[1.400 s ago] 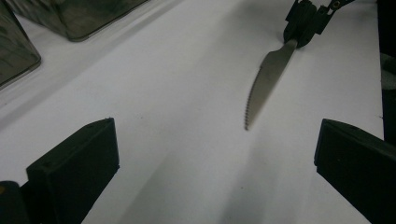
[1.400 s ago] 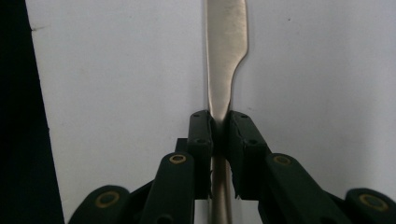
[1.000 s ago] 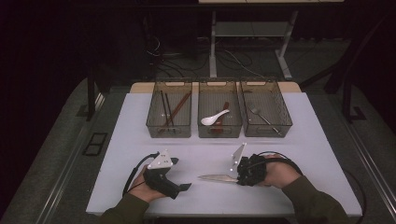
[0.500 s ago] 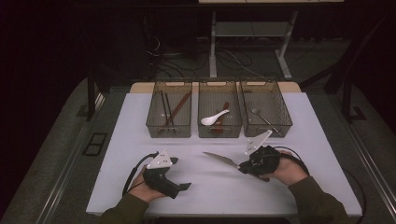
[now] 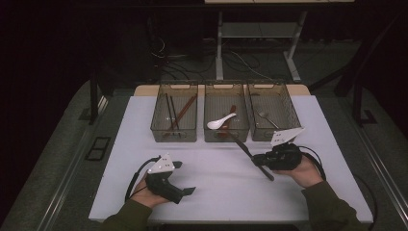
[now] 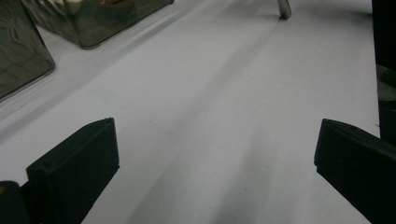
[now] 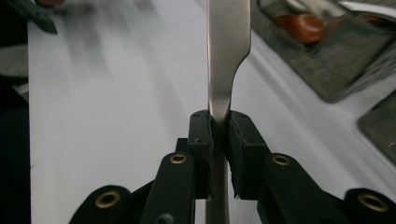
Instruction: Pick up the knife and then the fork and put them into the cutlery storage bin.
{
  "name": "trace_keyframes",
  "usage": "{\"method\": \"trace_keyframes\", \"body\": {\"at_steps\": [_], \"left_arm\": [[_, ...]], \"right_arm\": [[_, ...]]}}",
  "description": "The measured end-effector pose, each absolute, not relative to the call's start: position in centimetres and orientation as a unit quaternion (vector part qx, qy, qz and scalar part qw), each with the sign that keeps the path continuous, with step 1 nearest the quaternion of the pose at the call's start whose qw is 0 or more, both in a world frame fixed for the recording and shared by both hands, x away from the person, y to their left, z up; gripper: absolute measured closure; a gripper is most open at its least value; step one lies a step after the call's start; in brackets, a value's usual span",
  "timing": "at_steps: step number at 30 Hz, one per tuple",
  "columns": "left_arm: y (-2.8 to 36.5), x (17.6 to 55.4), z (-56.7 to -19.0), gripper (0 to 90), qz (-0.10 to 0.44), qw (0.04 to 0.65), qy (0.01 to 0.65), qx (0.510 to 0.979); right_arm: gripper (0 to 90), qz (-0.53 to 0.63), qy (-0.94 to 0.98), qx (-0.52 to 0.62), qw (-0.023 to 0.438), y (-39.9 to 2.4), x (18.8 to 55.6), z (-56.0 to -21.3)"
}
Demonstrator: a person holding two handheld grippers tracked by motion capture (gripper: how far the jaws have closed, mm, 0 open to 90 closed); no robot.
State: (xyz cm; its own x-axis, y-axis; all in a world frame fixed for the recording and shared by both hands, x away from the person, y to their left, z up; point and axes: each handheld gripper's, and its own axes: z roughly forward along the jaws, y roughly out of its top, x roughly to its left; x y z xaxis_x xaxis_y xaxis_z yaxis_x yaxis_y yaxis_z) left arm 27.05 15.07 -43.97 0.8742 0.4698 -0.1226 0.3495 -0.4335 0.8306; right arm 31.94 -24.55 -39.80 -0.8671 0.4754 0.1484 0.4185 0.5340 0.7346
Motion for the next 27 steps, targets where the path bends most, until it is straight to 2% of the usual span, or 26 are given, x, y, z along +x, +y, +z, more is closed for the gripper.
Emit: {"method": "trace_keyframes", "body": {"at_steps": [17,27], "left_arm": [[16.0,27.0,-43.9,0.0,0.059,0.488,0.252,0.834],[16.0,27.1,-43.9,0.0,0.059,0.489,0.252,0.833]], "right_arm": [[80.8,0.471,0.827,0.303,0.055,-27.2,32.7,-38.8],[80.8,0.476,0.812,0.322,0.099,-28.4,33.8,-36.6]]}}
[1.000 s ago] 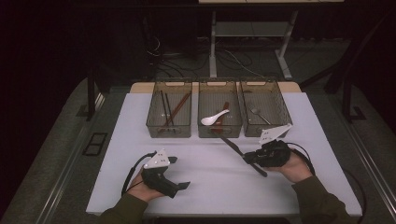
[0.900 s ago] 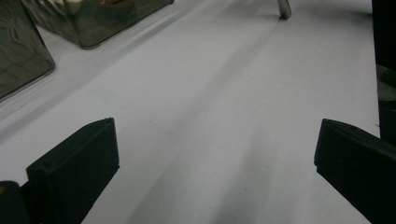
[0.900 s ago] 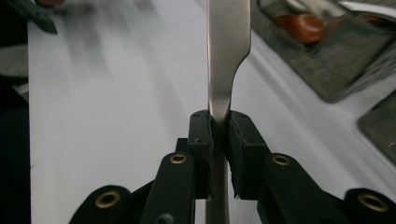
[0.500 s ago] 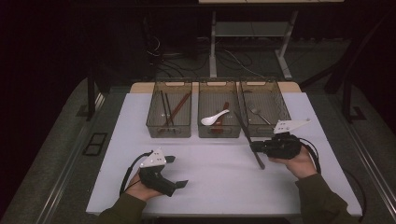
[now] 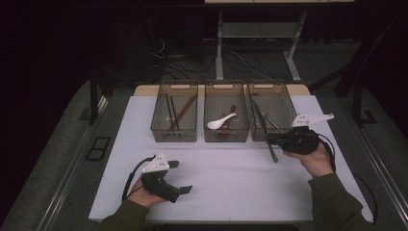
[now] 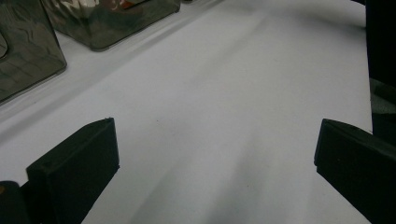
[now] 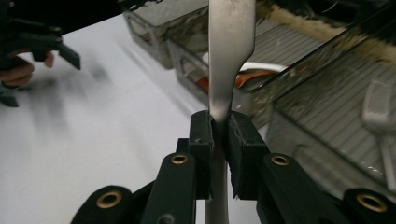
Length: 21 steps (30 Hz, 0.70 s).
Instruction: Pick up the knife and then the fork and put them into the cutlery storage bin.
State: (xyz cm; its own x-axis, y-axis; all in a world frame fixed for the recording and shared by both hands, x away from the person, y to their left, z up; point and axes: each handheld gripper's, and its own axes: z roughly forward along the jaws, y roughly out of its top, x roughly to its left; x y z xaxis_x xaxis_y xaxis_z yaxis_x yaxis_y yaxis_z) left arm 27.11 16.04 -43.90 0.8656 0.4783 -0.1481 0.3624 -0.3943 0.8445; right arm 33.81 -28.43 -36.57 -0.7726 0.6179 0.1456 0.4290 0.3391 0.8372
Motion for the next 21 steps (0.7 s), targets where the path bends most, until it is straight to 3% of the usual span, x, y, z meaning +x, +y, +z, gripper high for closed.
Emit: {"method": "trace_keyframes", "body": {"at_steps": [21], "left_arm": [[16.0,27.2,-43.9,0.0,0.054,0.494,0.253,0.83]], "right_arm": [[80.8,0.467,0.763,0.403,0.193,-31.4,40.7,-31.9]]}}
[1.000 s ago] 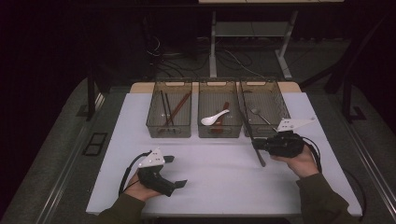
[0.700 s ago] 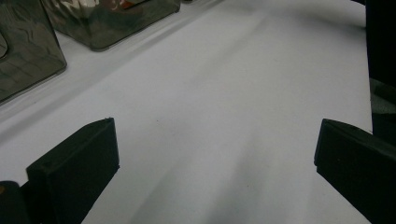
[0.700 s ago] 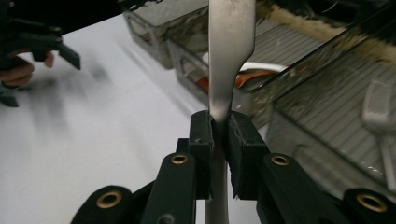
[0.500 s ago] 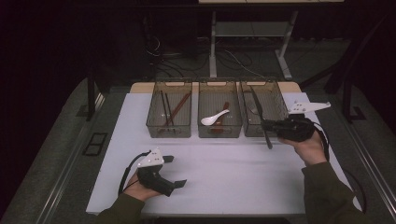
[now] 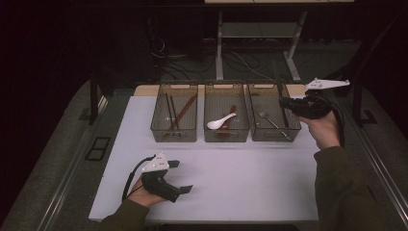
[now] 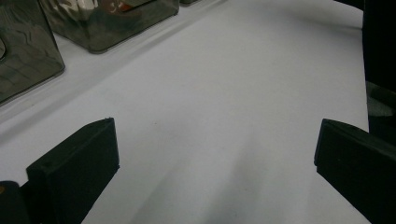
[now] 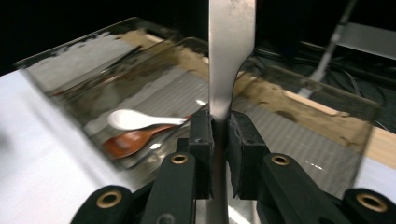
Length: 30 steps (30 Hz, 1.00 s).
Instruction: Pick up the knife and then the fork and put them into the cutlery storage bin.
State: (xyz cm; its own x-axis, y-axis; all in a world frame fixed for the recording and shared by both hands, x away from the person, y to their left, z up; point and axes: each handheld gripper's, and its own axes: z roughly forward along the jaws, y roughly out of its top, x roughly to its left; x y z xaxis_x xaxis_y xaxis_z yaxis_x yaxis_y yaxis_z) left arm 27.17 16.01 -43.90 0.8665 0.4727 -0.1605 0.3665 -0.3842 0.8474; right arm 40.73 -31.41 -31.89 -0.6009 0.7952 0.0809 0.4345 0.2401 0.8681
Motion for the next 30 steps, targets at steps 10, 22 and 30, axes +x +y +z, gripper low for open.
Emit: {"method": "trace_keyframes", "body": {"at_steps": [10,22,30], "left_arm": [[16.0,27.1,-43.9,0.0,0.052,0.497,0.252,0.829],[16.0,27.1,-43.9,0.0,0.051,0.497,0.25,0.829],[15.9,27.1,-43.9,0.0,0.051,0.497,0.25,0.83]], "right_arm": [[80.7,0.416,0.765,0.454,0.188,-32.1,44.0,-34.7],[80.7,0.345,0.786,0.485,0.164,-32.1,45.1,-38.2],[80.6,0.328,0.793,0.491,0.152,-32.0,45.4,-38.5]]}}
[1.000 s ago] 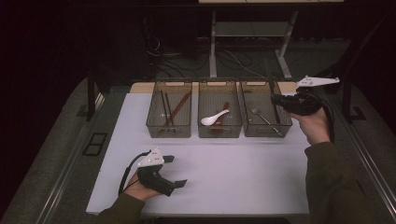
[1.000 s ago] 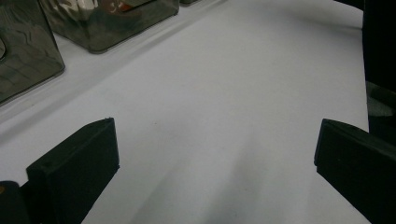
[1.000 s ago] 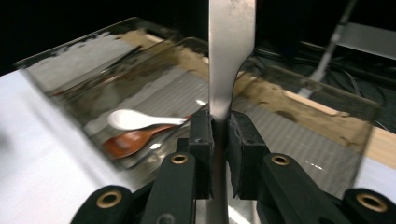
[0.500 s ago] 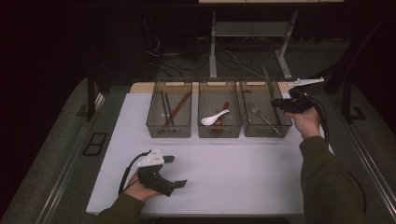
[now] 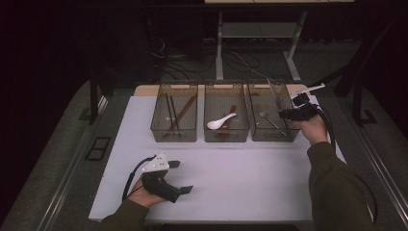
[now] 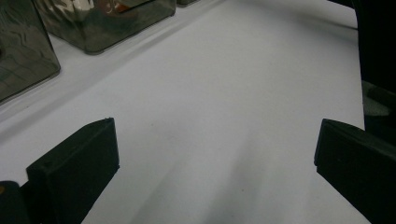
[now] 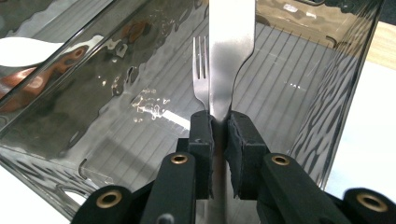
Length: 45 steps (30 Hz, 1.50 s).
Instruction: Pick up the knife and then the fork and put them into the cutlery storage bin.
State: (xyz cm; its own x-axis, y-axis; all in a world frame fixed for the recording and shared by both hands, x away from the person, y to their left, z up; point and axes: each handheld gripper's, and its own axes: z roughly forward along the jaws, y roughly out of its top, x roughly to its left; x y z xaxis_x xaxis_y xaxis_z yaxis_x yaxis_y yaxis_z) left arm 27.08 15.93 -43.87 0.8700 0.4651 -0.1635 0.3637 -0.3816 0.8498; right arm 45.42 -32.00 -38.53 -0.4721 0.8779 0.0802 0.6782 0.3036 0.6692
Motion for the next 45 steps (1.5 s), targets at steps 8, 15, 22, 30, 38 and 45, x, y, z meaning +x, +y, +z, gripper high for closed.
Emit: {"method": "trace_keyframes", "body": {"at_steps": [8,15,22,30,38,45], "left_arm": [[15.8,27.0,-43.8,0.0,0.051,0.496,0.248,0.83],[15.9,27.0,-43.8,0.0,0.051,0.497,0.247,0.83],[15.8,27.0,-43.8,0.0,0.05,0.498,0.247,0.83],[15.8,27.0,-43.8,0.0,0.051,0.497,0.246,0.831],[15.7,27.0,-43.8,0.0,0.051,0.498,0.247,0.83],[15.7,27.0,-43.8,0.0,0.053,0.495,0.247,0.831]], "right_arm": [[80.3,0.305,0.797,0.5,0.148,-31.6,46.0,-39.2],[79.2,0.287,0.811,0.488,0.149,-30.6,46.4,-39.7],[69.7,0.307,0.804,0.488,0.146,-30.5,46.3,-39.6],[45.5,0.335,0.793,0.488,0.145,-30.6,45.8,-38.9],[26.6,0.371,0.763,0.5,0.176,-30.3,45.0,-38.4],[20.2,0.388,0.763,0.484,0.181,-30.0,43.9,-37.7]]}}
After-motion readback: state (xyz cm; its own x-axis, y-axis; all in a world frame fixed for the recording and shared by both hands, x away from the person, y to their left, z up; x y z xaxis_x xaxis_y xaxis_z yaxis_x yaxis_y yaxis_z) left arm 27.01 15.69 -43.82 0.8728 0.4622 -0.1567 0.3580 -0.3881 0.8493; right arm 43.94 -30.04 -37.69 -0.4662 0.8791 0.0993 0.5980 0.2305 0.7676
